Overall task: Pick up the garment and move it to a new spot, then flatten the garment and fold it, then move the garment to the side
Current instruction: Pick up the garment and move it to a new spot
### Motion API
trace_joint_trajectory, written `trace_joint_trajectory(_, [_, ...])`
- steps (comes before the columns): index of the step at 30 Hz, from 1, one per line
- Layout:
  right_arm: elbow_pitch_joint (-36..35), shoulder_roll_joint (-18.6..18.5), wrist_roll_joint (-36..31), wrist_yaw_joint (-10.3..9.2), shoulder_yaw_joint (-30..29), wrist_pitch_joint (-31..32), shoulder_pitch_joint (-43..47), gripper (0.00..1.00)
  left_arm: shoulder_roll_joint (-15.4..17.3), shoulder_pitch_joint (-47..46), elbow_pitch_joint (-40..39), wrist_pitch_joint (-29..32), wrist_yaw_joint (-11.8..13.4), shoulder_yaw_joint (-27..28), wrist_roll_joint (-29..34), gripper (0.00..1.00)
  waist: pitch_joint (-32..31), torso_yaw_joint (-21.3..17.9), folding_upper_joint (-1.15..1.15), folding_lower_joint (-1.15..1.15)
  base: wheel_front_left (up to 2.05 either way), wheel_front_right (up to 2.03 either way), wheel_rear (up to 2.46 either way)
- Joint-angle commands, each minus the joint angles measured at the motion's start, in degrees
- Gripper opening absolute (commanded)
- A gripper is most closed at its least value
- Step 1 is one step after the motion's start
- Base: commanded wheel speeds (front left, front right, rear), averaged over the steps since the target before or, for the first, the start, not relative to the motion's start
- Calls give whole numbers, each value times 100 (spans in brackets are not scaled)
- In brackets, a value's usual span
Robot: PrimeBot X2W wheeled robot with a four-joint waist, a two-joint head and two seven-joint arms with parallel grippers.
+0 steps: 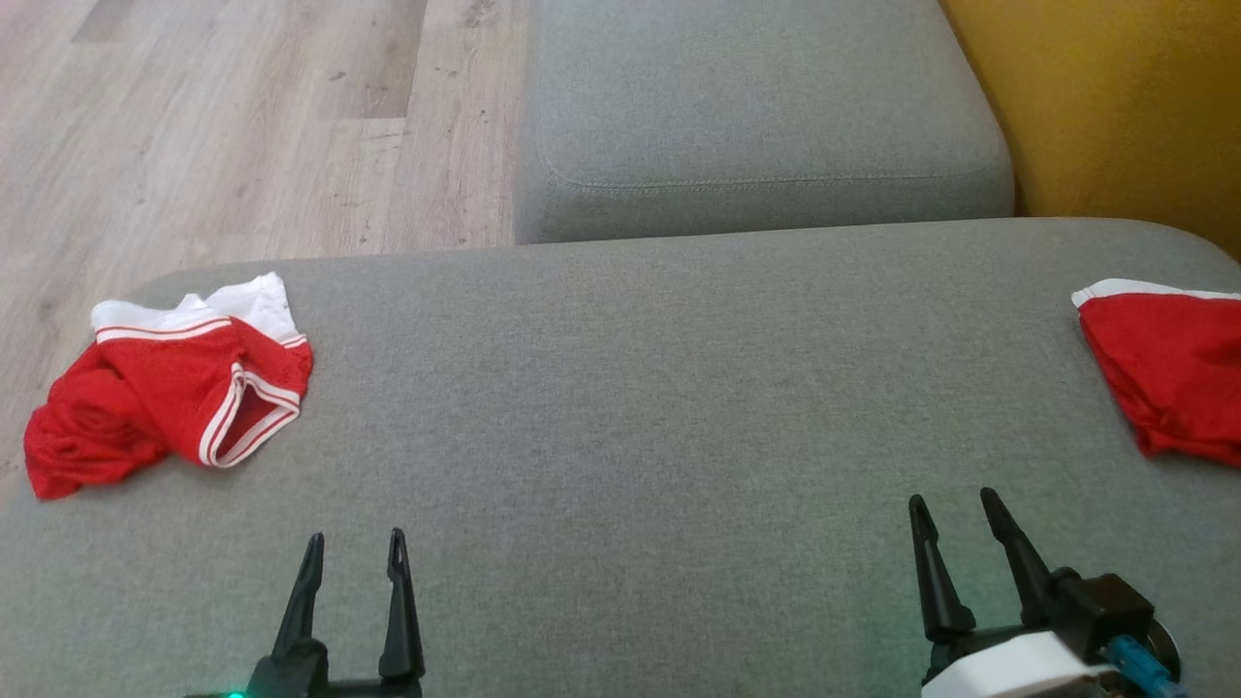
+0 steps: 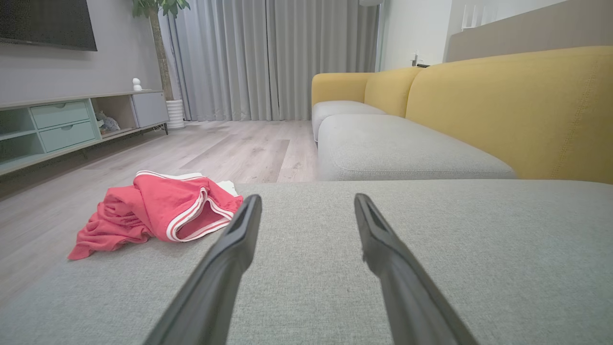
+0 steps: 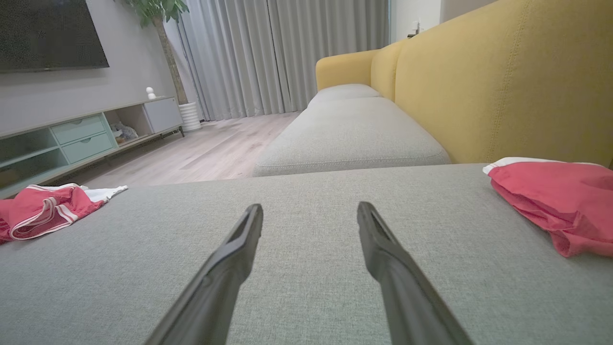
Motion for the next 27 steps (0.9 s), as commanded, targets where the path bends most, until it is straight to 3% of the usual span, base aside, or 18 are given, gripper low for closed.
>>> trace_joint_trajectory(1, [-192, -20, 22, 39, 101, -77, -188, 100, -14, -245, -176, -28, 8, 195, 46, 100, 5, 20, 0, 1, 0, 0, 0])
trace_joint_trajectory(9, [-200, -19, 150, 39, 15, -77, -132, 100, -14, -305, -191, -28, 19, 177, 129, 100, 20, 490, 0, 1, 0, 0, 0])
trace_joint_trajectory(20, [-192, -19, 204, 39, 318, -77, -291, 100, -14, -185, -293, -28, 74, 426, 86, 100, 151, 2010, 0, 1, 0, 0, 0])
trace_joint_trajectory(27, [-152, -18, 202, 39, 452, -78, -404, 100, -14, -82, -354, -28, 80, 570, 67, 100, 241, 2519, 0, 1, 0, 0, 0])
